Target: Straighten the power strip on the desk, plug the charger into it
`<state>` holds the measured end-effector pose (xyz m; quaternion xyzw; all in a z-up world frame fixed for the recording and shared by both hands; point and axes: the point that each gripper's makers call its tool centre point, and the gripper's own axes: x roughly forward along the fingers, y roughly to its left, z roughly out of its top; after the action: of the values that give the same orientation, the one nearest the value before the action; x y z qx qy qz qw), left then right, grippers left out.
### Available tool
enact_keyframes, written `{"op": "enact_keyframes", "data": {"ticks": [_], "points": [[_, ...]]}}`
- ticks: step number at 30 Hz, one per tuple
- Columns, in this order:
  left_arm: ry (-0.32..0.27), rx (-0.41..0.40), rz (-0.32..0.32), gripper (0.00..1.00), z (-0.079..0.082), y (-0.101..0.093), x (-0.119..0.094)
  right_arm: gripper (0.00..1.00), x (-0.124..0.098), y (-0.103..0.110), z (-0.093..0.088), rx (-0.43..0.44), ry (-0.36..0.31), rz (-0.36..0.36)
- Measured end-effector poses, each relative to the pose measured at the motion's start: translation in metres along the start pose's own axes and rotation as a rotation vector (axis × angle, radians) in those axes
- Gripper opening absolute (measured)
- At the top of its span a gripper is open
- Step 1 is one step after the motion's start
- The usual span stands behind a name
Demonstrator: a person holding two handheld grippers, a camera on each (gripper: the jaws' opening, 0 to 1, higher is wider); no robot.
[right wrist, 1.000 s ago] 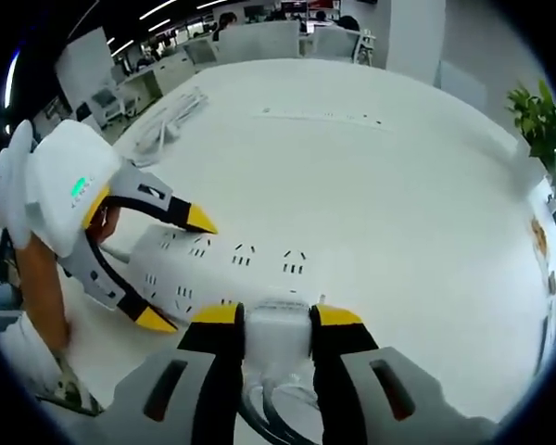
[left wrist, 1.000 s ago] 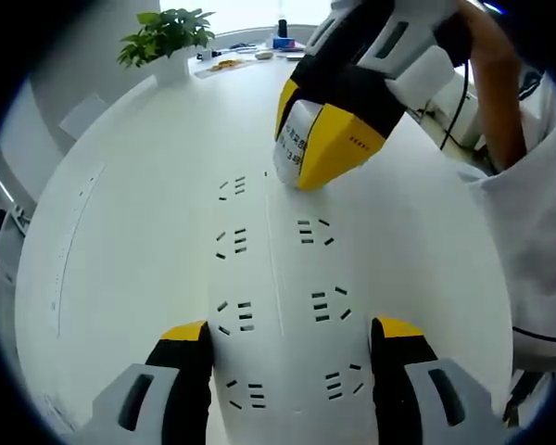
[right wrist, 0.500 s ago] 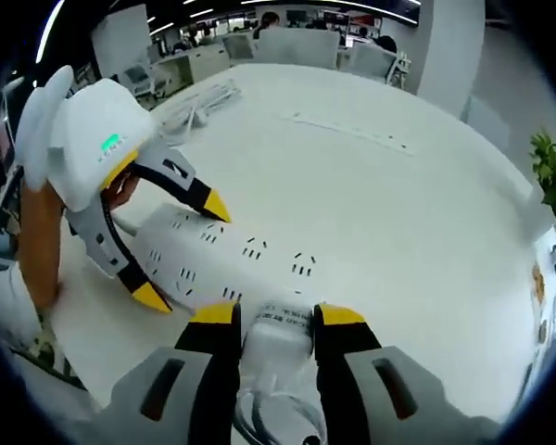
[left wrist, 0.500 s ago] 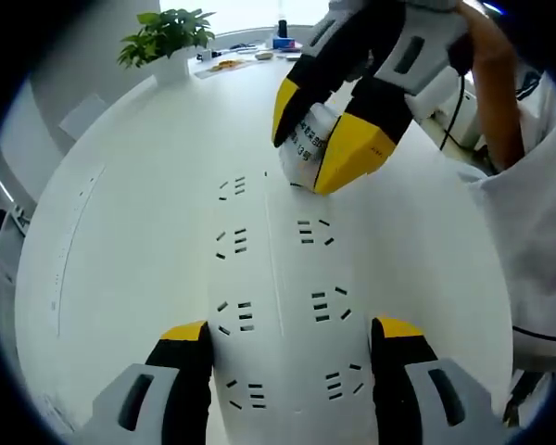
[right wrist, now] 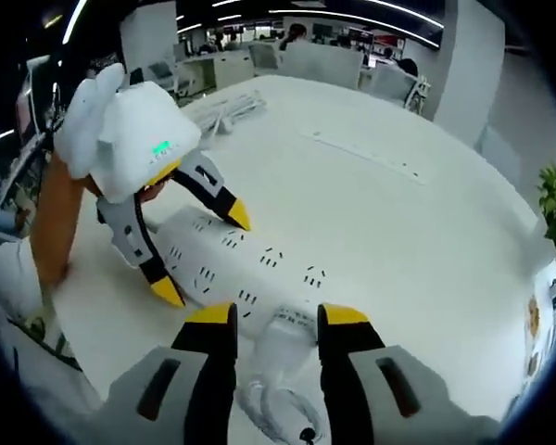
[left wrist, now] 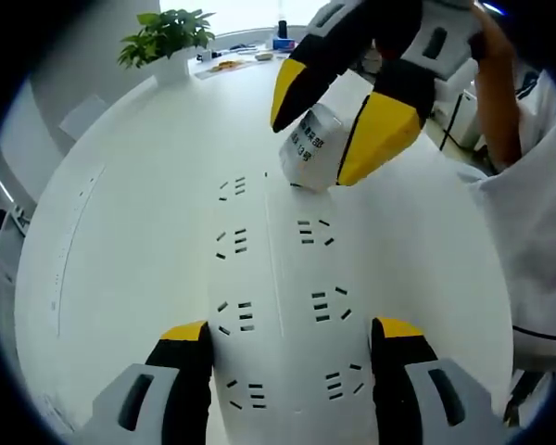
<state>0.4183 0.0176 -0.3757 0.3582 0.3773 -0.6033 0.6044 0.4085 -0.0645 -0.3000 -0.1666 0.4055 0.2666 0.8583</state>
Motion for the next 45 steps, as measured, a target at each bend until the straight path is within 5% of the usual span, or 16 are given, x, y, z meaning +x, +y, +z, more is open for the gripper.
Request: {"op": "enact_keyframes", "data": {"ticks": [7,10,13,17,21,31,37,45], "points": [[-0.002,0.001,-0.001,0.71,0.000,0.000,0.000,0.36,-0.015,0.002,-0.010,-0.408,0.074,-0.057],[-0.002,0.001,-0.001,0.71,0.000,0.000,0.000,0.35,-0.016,-0.005,-0.005,-0.120,0.026,-0.102],[-0.003,0.001,-0.001,0.71,0.000,0.000,0.000,0.43,-0.010,-0.004,-0.013,-0.024,0.028,-0.079],[-0.004,0.001,-0.002,0.71,0.000,0.000,0.000,0.38,-0.002,-0.015,-0.022,0.085,0.037,-0.126],[-0.005,0.003,-0.002,0.71,0.000,0.000,0.000,0.32,0.003,-0.013,-0.021,0.243,0.001,-0.092],[-0.004,0.006,-0.003,0.71,0.000,-0.001,-0.001,0.25,0.007,-0.018,-0.018,0.406,0.056,-0.110],[-0.006,0.008,-0.004,0.71,0.001,-0.001,0.000,0.24,0.012,-0.019,-0.018,0.399,0.152,-0.103],[-0.002,0.011,-0.003,0.71,0.001,-0.001,-0.001,0.24,0.011,-0.018,-0.015,0.355,0.179,-0.107]]}}
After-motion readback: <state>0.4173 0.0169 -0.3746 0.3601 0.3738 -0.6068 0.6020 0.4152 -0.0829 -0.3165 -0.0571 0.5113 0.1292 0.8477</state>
